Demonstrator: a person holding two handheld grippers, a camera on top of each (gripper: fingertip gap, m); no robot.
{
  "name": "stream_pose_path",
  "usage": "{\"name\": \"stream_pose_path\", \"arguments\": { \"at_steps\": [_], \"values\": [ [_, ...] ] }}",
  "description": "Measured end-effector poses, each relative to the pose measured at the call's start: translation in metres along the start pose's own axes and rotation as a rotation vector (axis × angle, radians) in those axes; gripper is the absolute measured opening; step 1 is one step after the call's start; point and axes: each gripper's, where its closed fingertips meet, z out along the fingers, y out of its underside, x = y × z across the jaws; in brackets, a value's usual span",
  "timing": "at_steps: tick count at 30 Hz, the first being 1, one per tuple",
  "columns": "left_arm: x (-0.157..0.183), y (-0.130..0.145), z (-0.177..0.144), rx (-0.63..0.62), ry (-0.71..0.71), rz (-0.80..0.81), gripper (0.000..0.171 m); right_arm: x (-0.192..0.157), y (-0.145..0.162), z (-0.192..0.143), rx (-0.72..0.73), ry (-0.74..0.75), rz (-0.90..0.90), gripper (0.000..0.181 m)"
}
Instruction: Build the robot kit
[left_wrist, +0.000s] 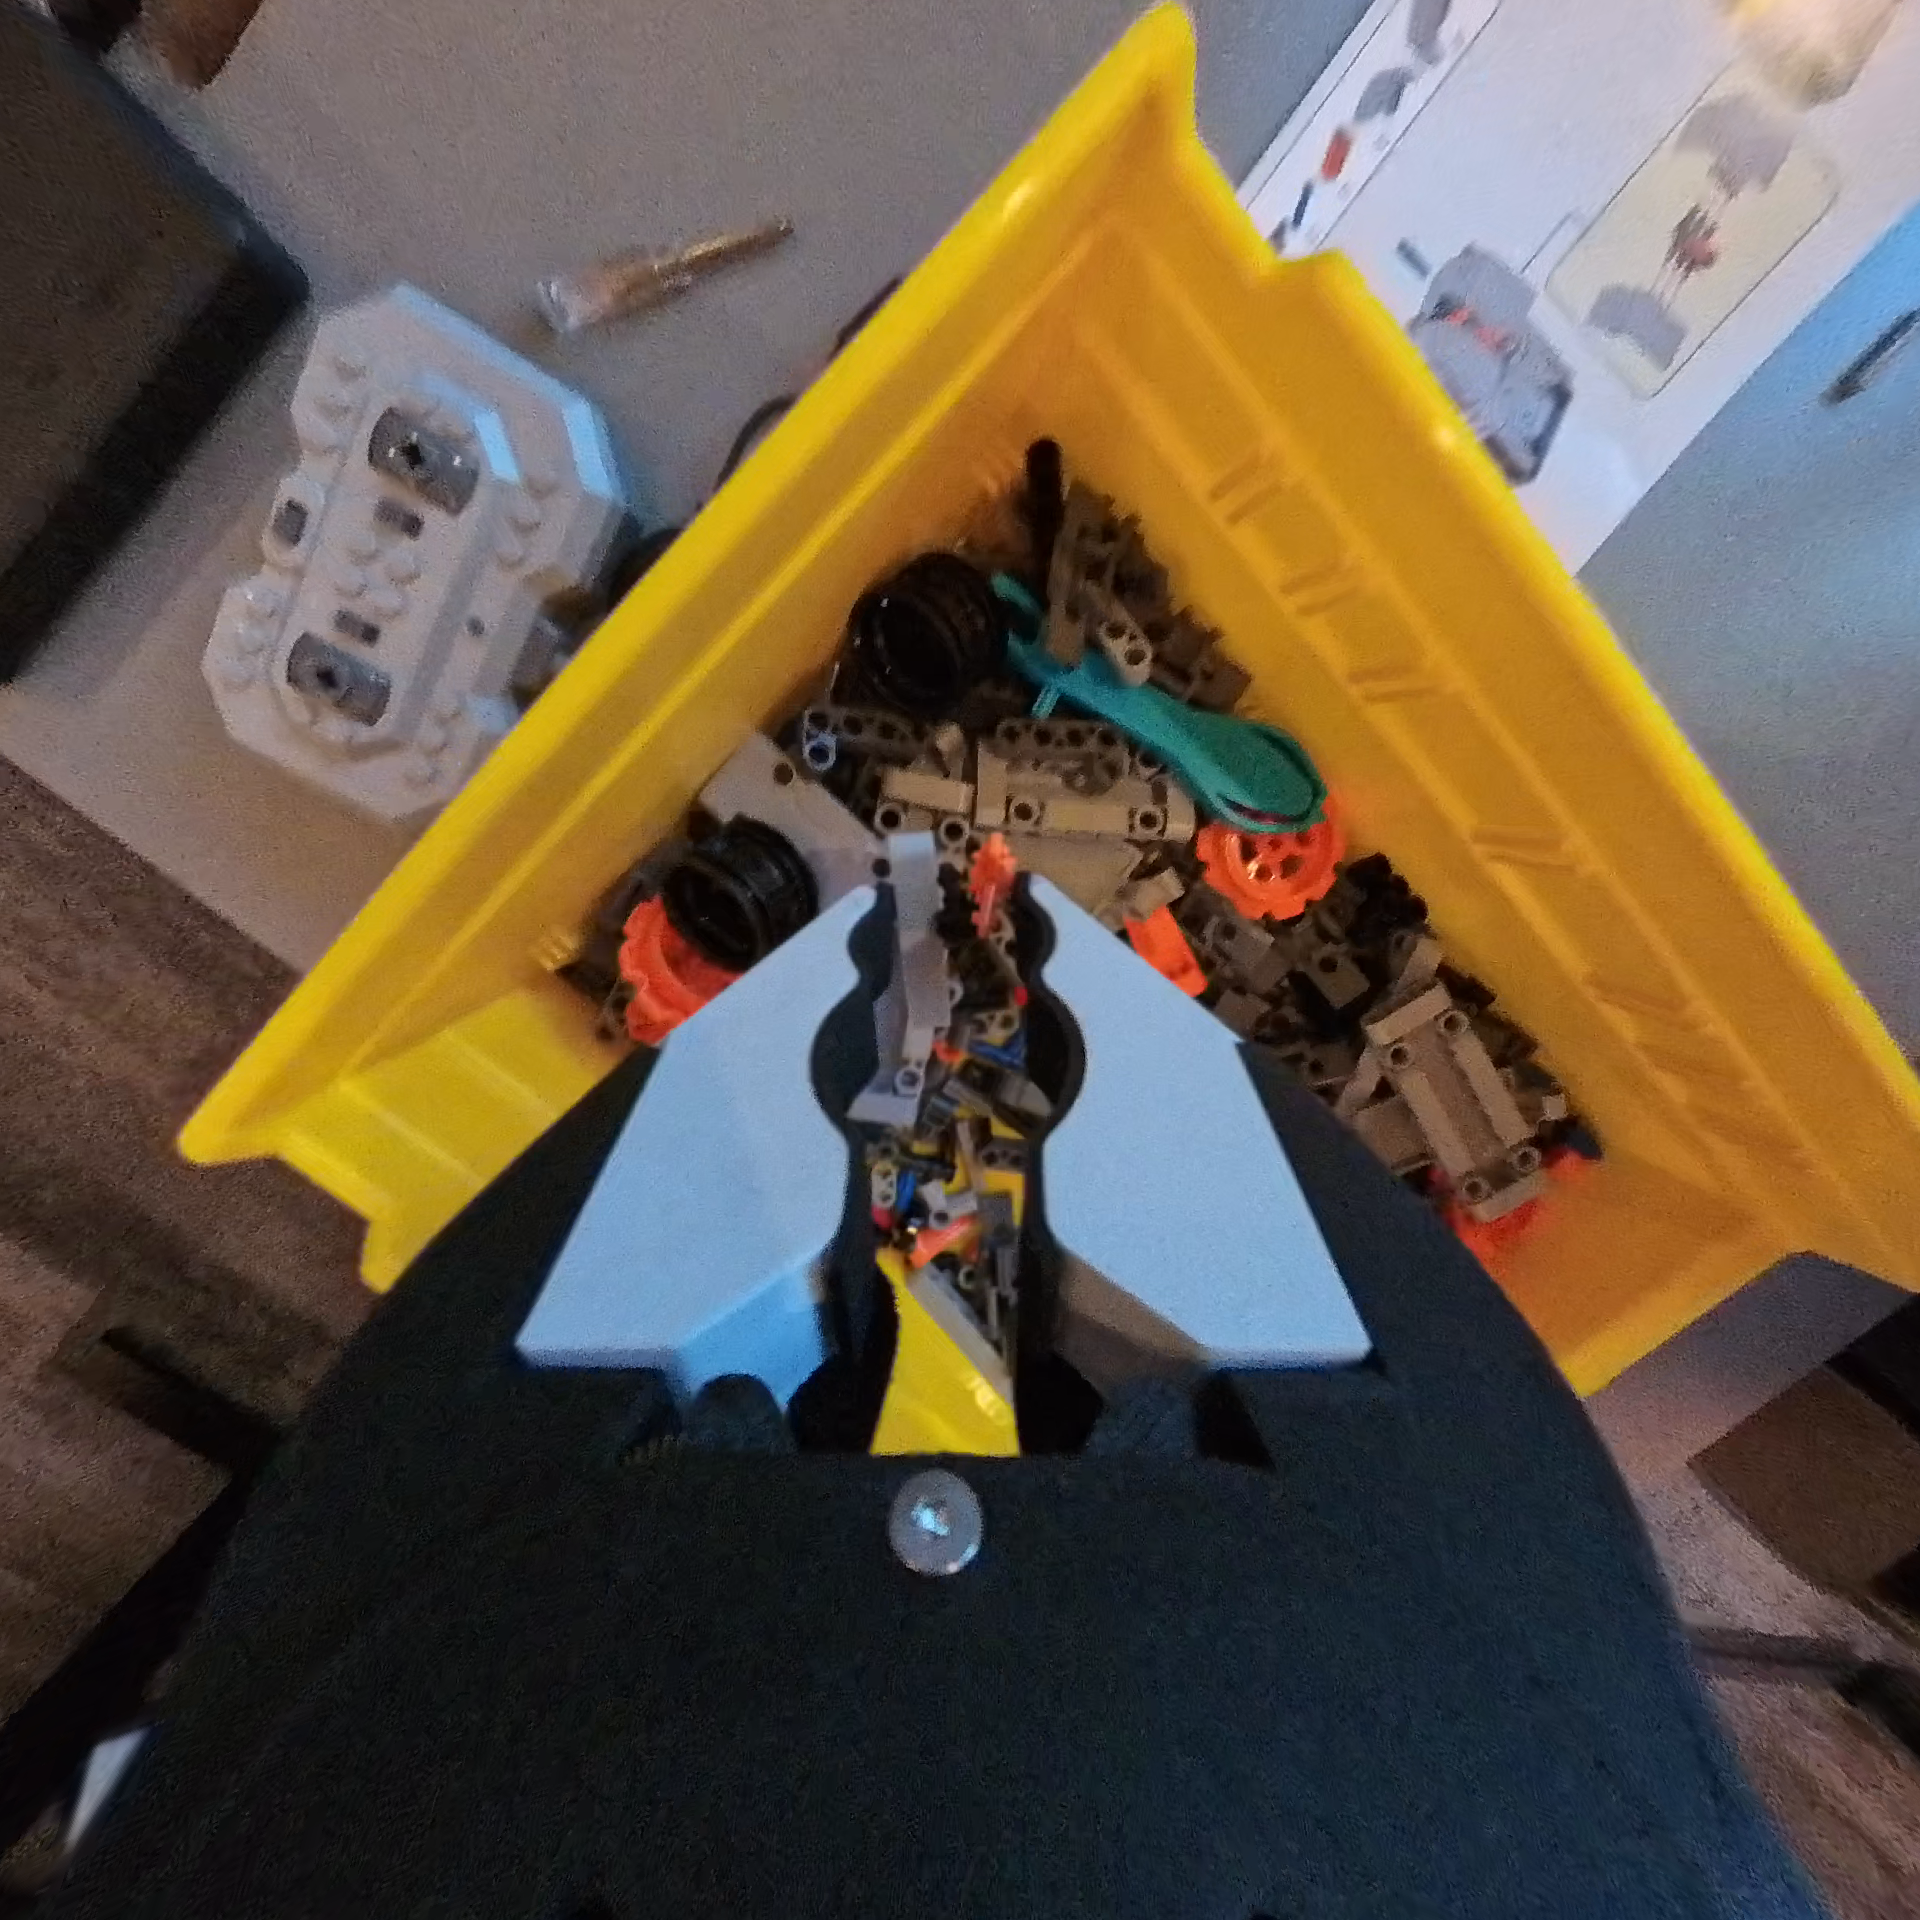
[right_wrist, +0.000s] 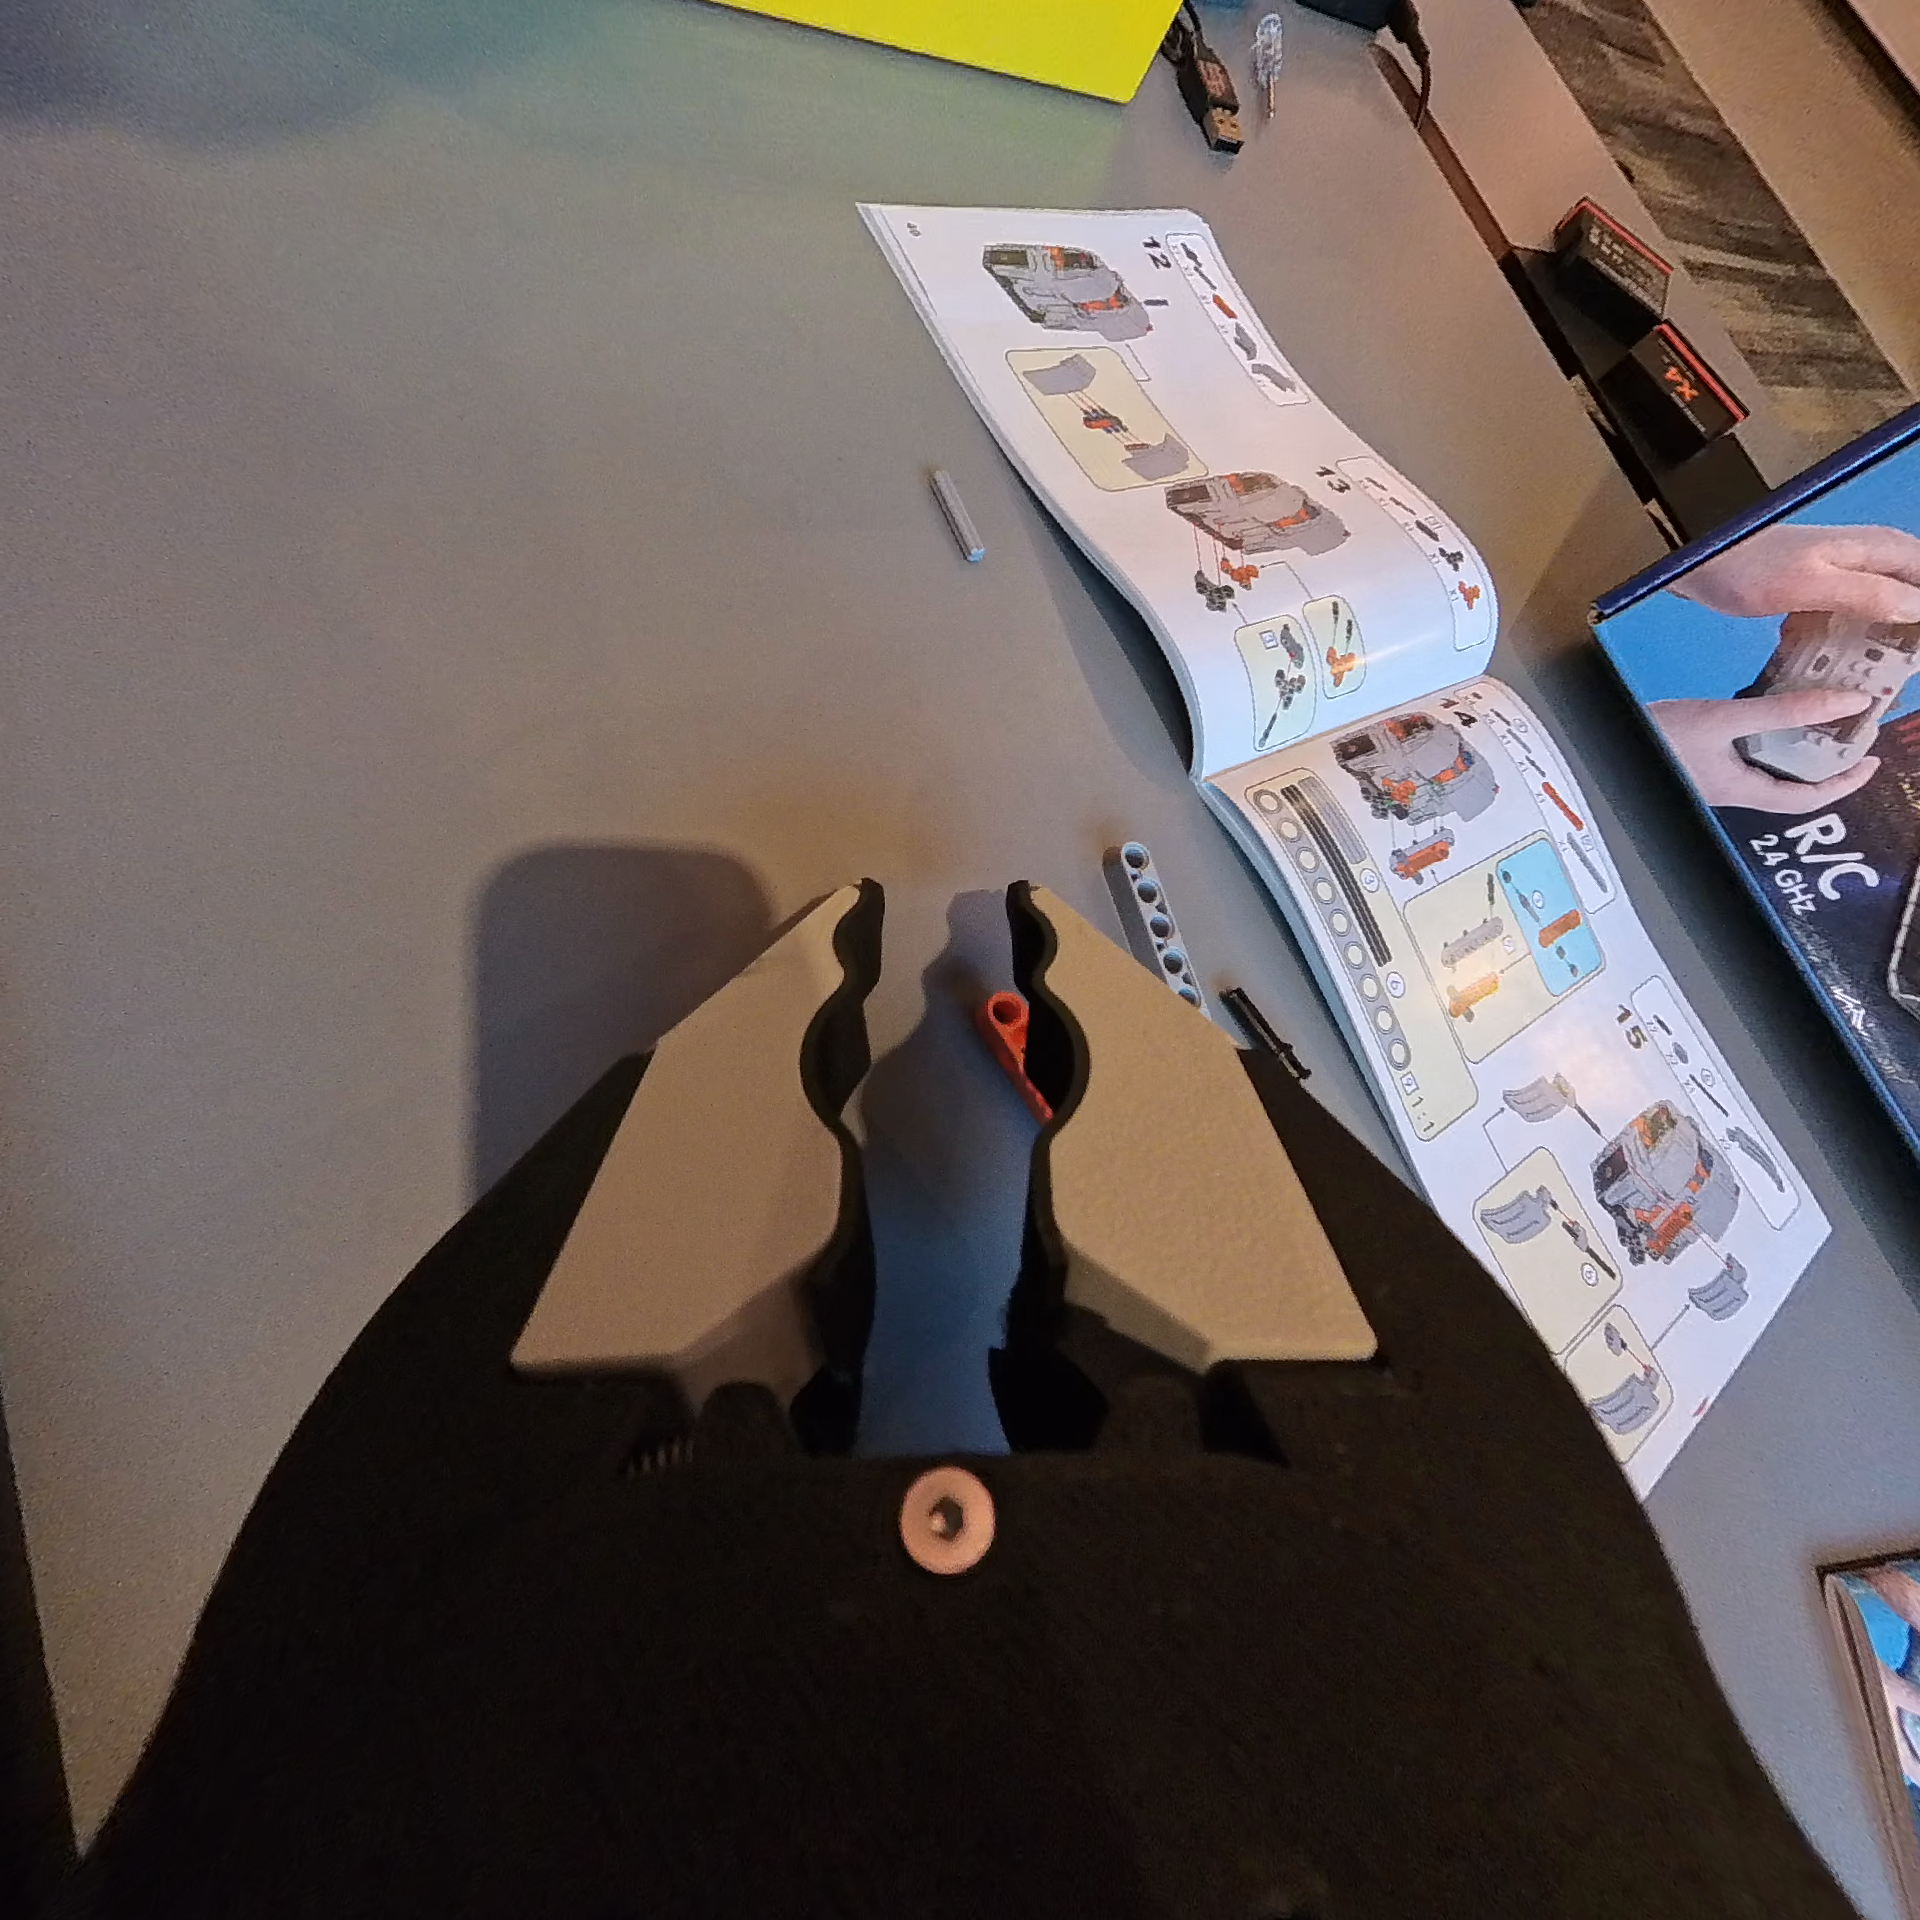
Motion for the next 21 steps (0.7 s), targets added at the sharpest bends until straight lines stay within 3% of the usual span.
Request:
{"name": "stream_pose_path", "arguments": {
  "at_steps": [2,4,7,11,18,21],
  "values": [
    [0.008,-0.001,0.003,-0.02,0.045,-0.012,0.047,0.0,0.0,0.0,0.0,0.001,0.0,0.022],
    [0.011,0.017,0.004,-0.099,0.029,0.015,0.052,0.0,0.0,0.0,0.001,0.0,-0.001,0.022],
    [0.005,0.066,-0.004,-0.266,-0.054,-0.019,0.051,-0.001,0.0,0.0,0.002,-0.003,-0.002,0.022],
    [0.021,0.107,-0.005,-0.355,-0.002,-0.077,0.051,-0.002,-0.001,0.0,-0.001,-0.004,-0.014,0.023],
    [0.045,0.136,0.025,-0.486,0.056,0.128,0.064,0.0,0.0,0.0,0.0,0.001,0.0,0.022],
    [0.054,0.135,0.026,-0.47,0.103,0.207,0.05,0.001,0.001,0.0,0.001,0.002,0.005,0.022]
  ]
}}
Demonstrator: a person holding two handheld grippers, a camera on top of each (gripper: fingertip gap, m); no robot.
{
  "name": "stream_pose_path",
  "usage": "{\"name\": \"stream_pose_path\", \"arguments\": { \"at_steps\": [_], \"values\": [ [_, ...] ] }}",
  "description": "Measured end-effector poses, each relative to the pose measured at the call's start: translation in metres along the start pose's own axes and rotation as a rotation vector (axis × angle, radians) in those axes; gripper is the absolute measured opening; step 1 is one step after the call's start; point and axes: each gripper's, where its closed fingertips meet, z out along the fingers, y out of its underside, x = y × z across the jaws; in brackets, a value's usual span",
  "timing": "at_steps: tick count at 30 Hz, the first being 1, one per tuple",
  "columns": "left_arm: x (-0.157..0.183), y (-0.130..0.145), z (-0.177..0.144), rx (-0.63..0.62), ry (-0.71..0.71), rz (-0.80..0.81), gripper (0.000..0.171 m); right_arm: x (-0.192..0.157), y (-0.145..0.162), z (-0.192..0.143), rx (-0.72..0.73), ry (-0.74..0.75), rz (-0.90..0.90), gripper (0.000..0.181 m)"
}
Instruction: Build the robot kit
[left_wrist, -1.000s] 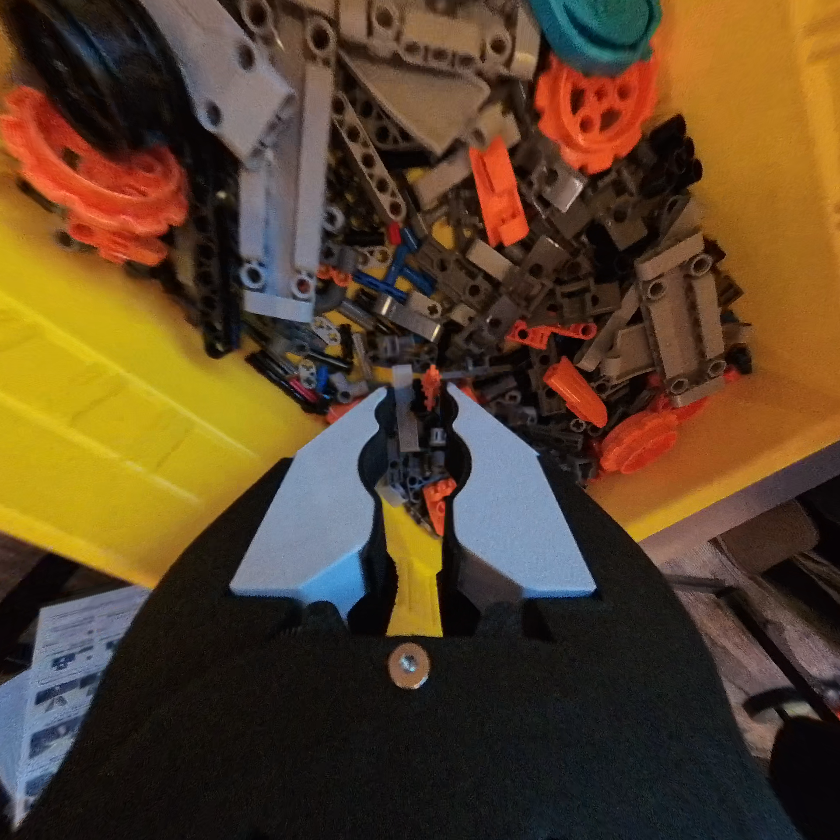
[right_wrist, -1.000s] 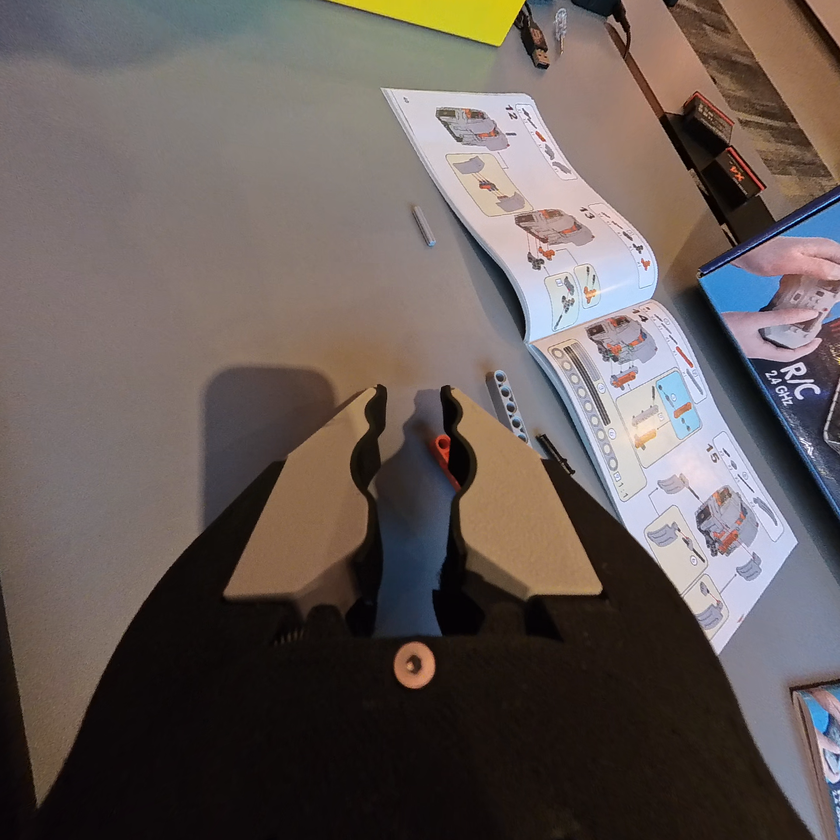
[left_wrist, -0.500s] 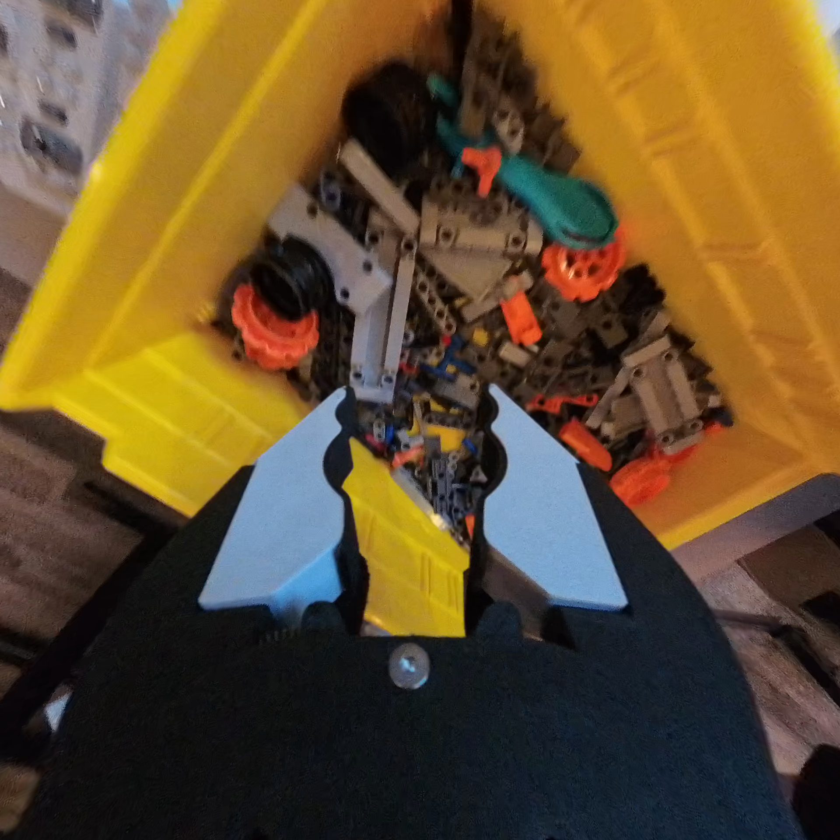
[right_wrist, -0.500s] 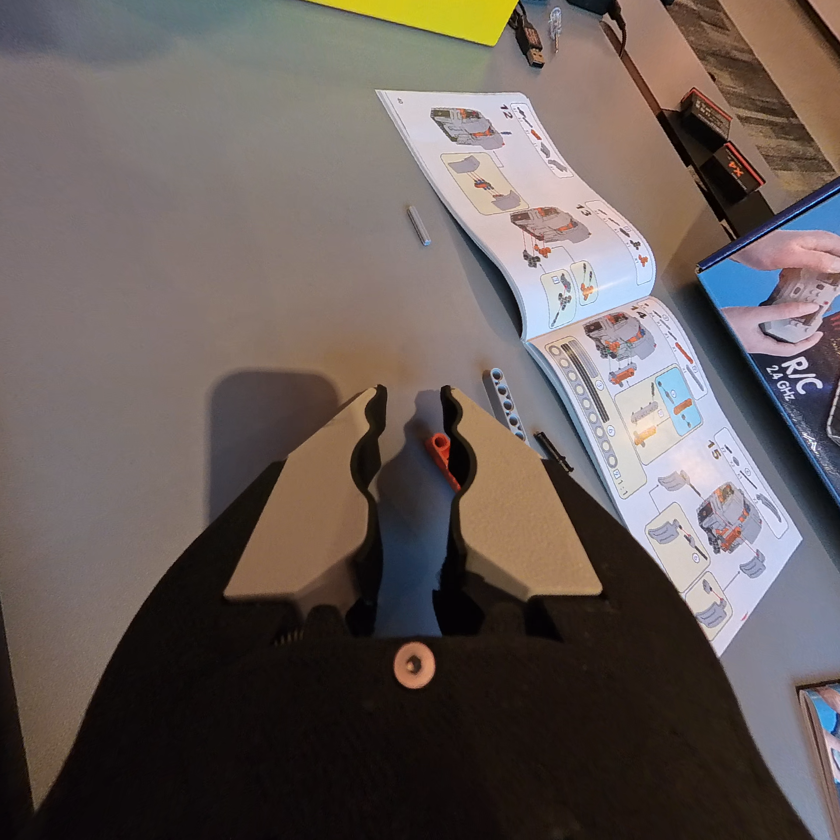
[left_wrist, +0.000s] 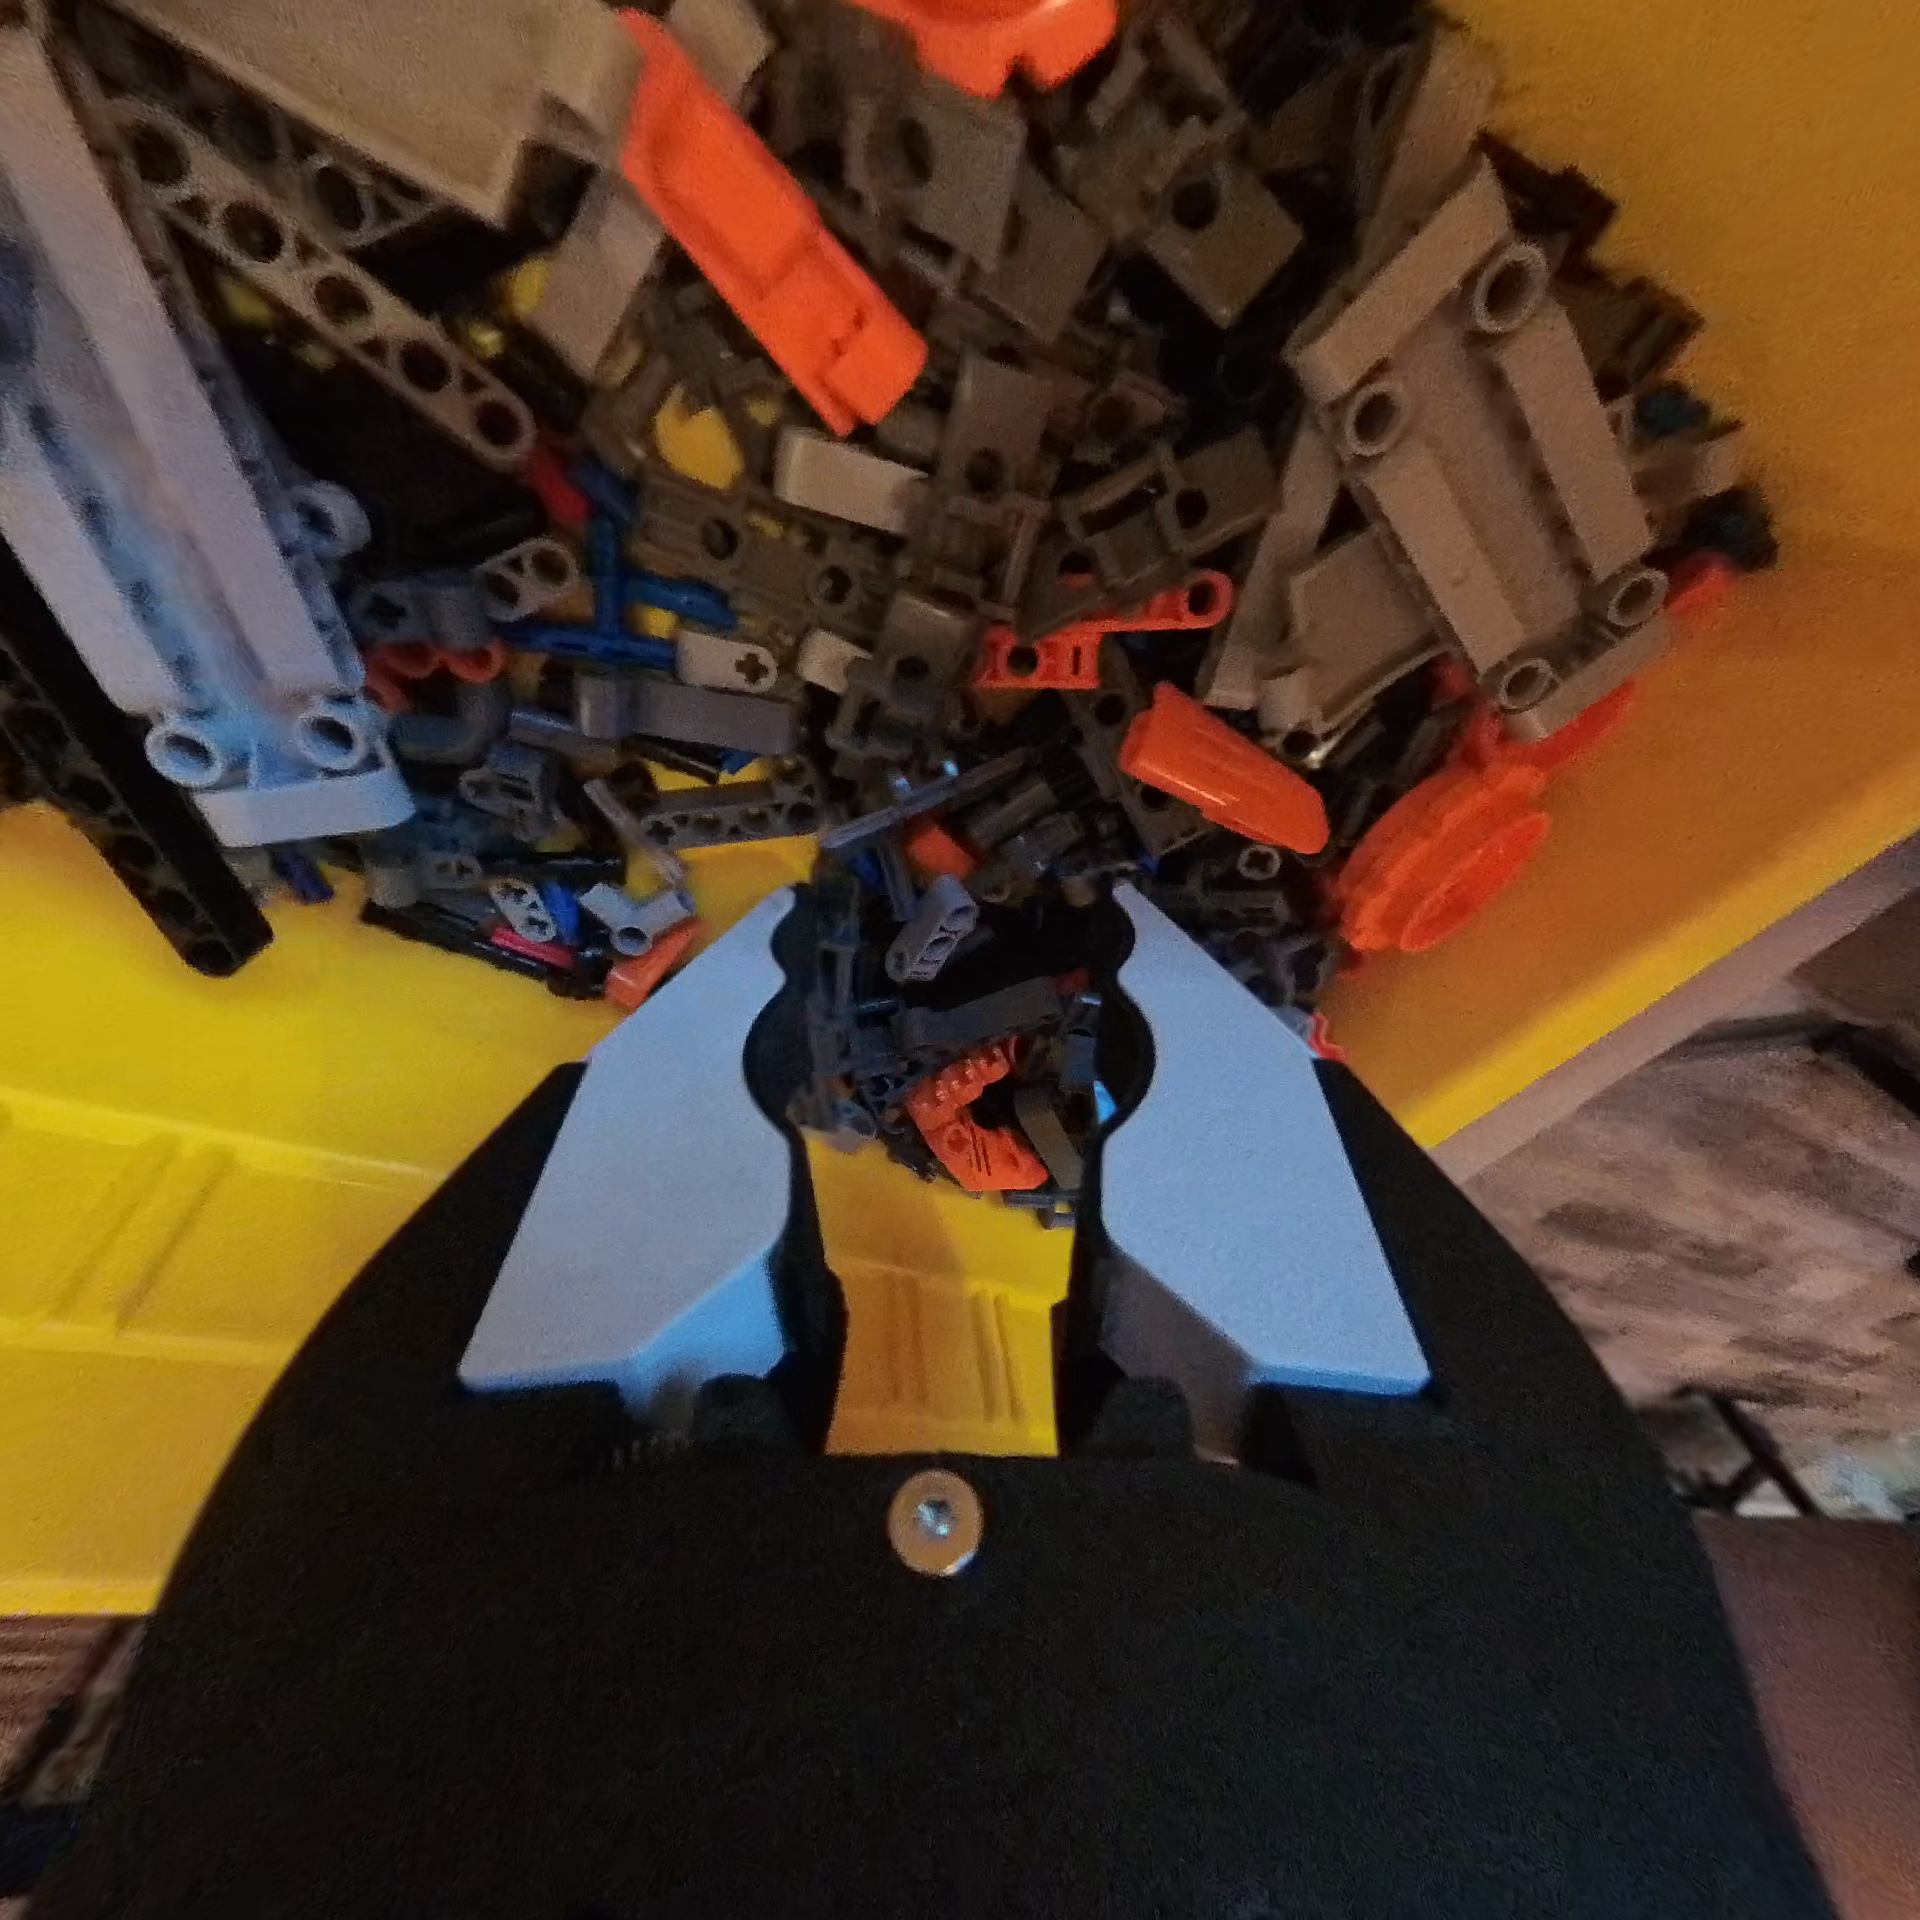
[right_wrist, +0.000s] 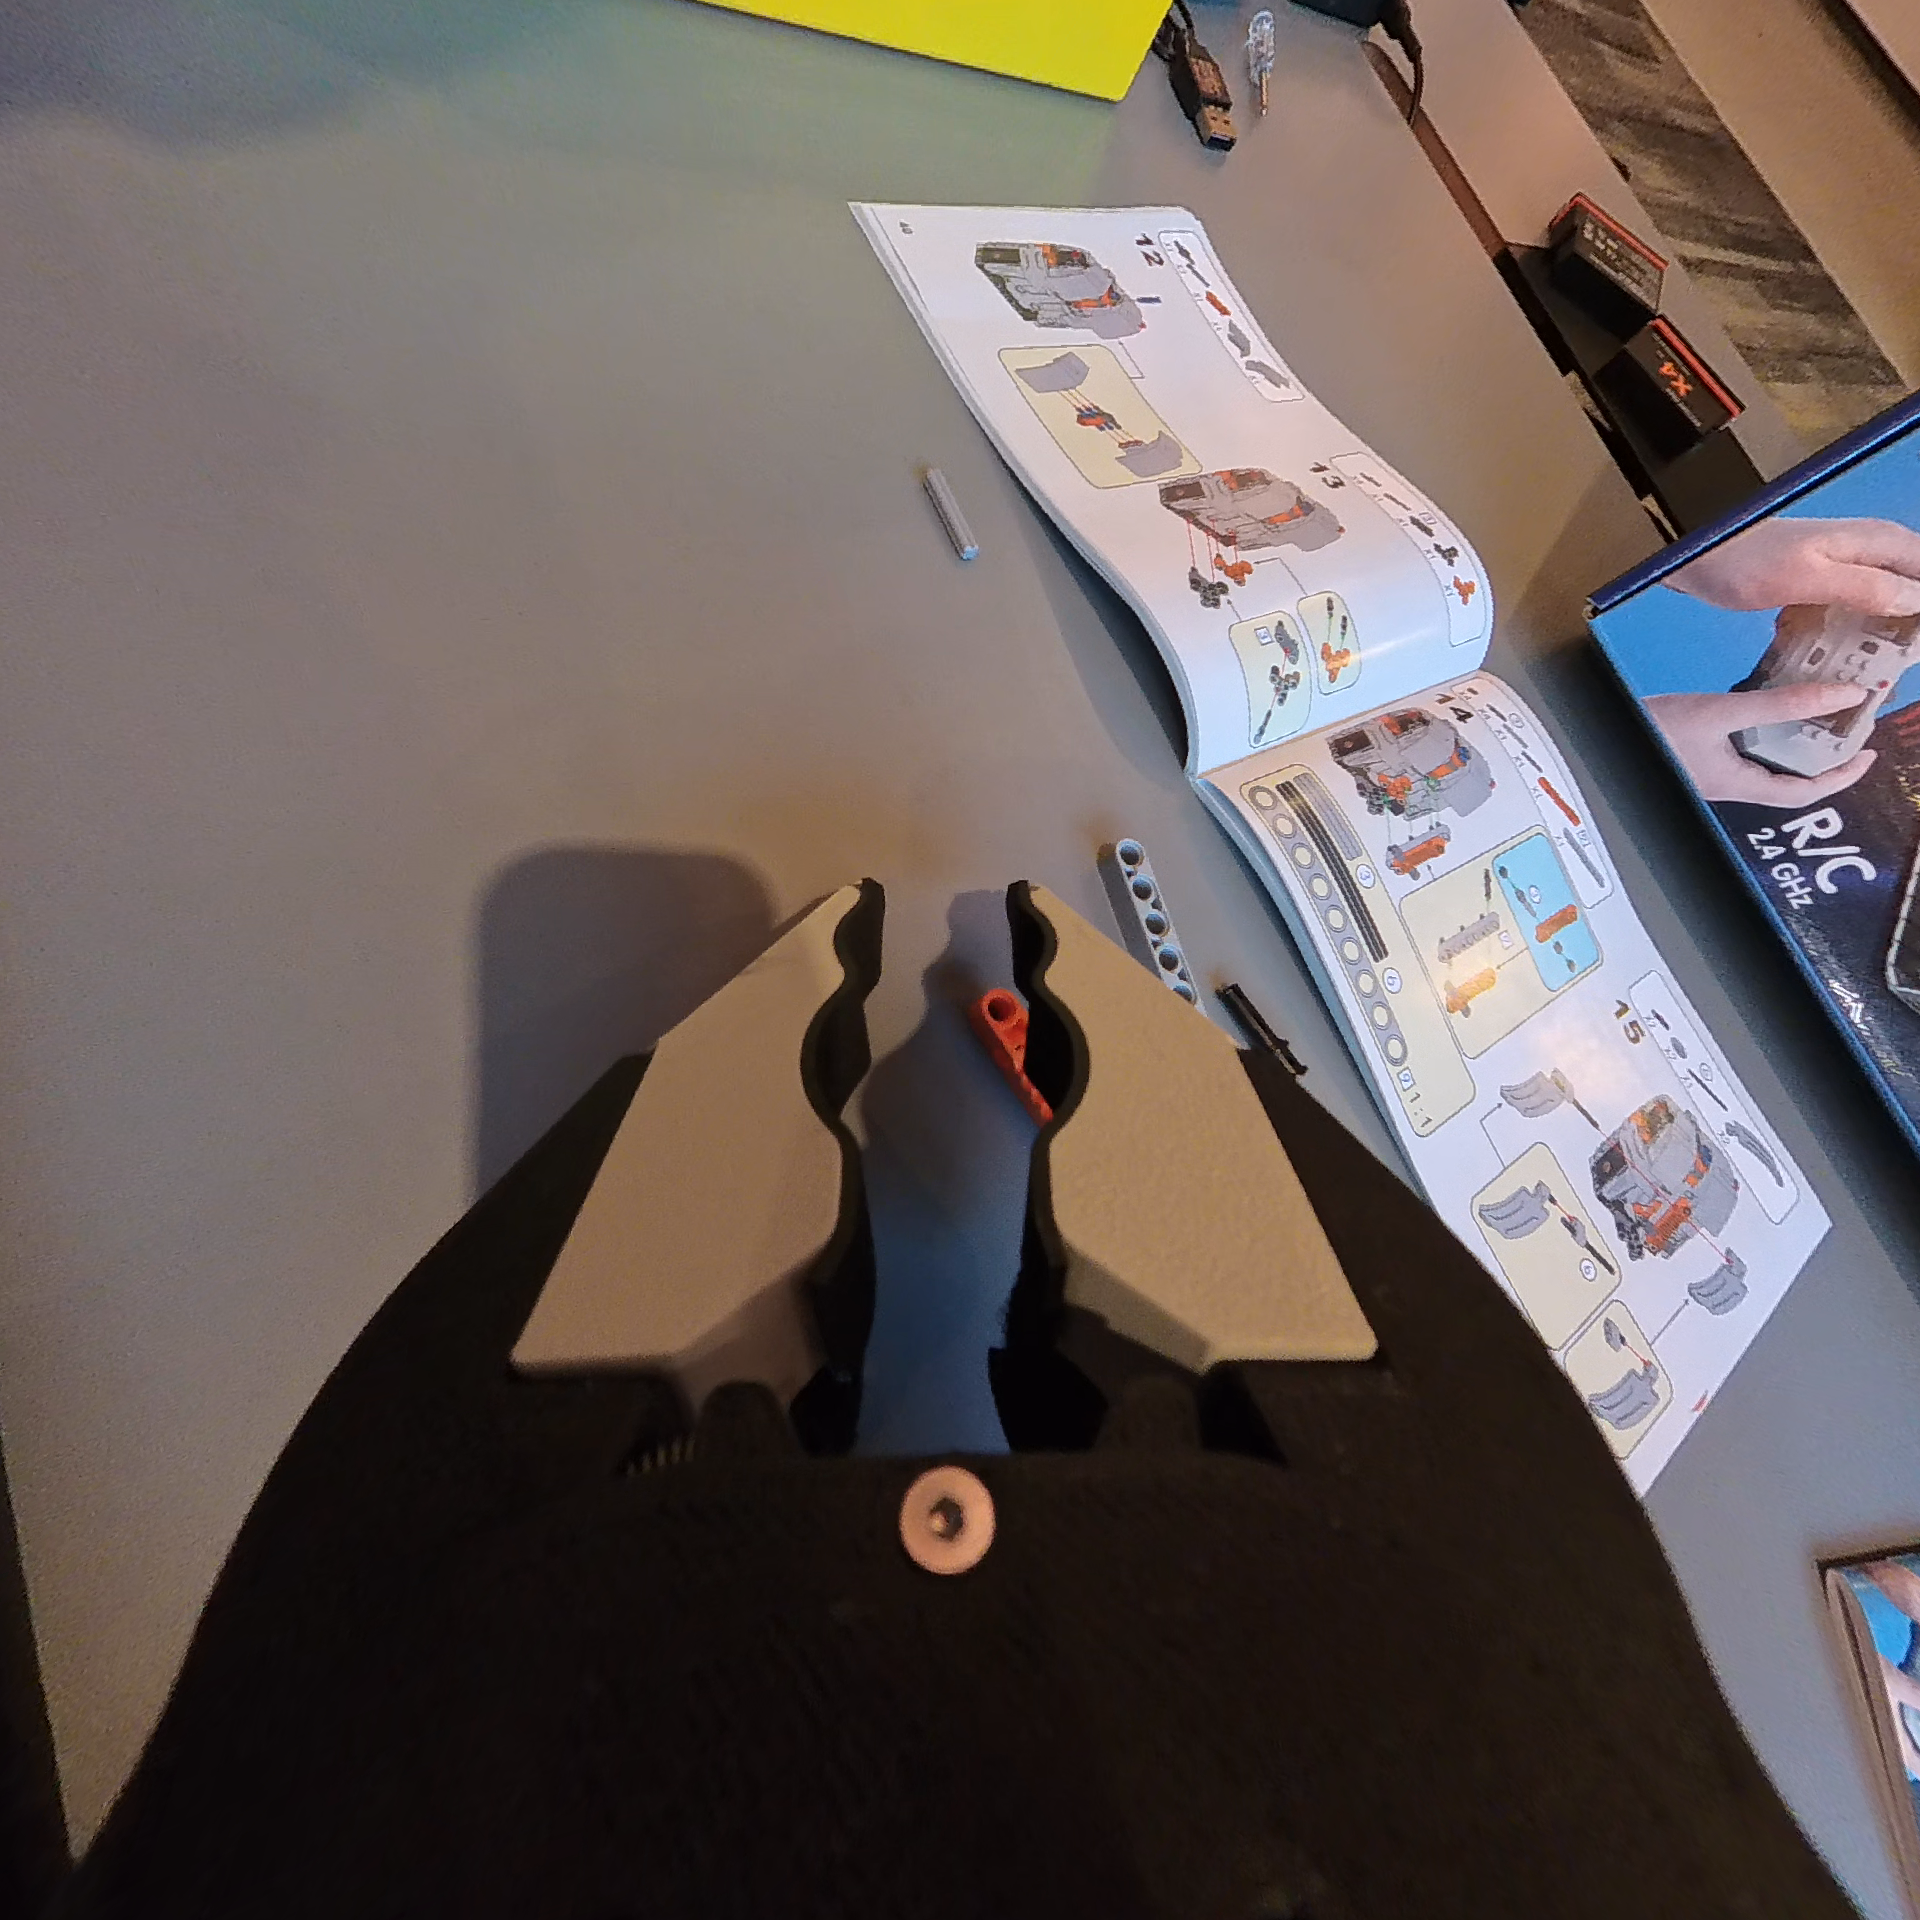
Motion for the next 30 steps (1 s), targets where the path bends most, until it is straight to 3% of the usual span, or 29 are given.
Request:
{"name": "stream_pose_path", "arguments": {
  "at_steps": [3,5,6,7,15,24,25,27,28,30],
  "values": [
    [-0.001,0.004,0.003,-0.017,-0.067,0.107,0.041,0.0,0.0,0.0,-0.001,0.001,-0.003,0.022],
    [-0.001,0.006,0.004,-0.044,-0.067,0.088,0.041,-0.001,0.0,0.0,-0.001,-0.001,-0.005,0.022],
    [-0.002,0.005,0.003,-0.04,-0.06,0.078,0.031,-0.001,0.0,0.0,0.0,-0.003,-0.005,0.022],
    [-0.001,0.005,0.002,-0.034,-0.05,0.086,0.009,-0.001,0.0,0.0,0.0,-0.003,-0.006,0.022],
    [-0.031,-0.012,-0.013,0.038,-0.108,0.043,0.006,-0.002,-0.001,0.0,0.0,-0.006,-0.006,0.022],
    [-0.054,-0.078,-0.056,0.335,-0.23,-0.009,0.006,-0.001,-0.001,0.0,0.004,-0.006,0.004,0.022],
    [-0.057,-0.083,-0.063,0.384,-0.249,-0.039,0.008,-0.001,-0.001,0.0,0.004,-0.007,0.004,0.022],
    [-0.045,-0.085,-0.068,0.416,-0.159,-0.074,0.065,-0.001,-0.001,0.0,0.004,-0.007,0.005,0.022],
    [-0.041,-0.08,-0.067,0.396,-0.13,-0.079,0.077,-0.001,-0.001,0.0,0.004,-0.007,0.004,0.022],
    [-0.038,-0.061,-0.063,0.334,-0.138,-0.074,0.058,-0.001,-0.001,0.0,0.003,-0.006,0.002,0.022]
  ]
}}
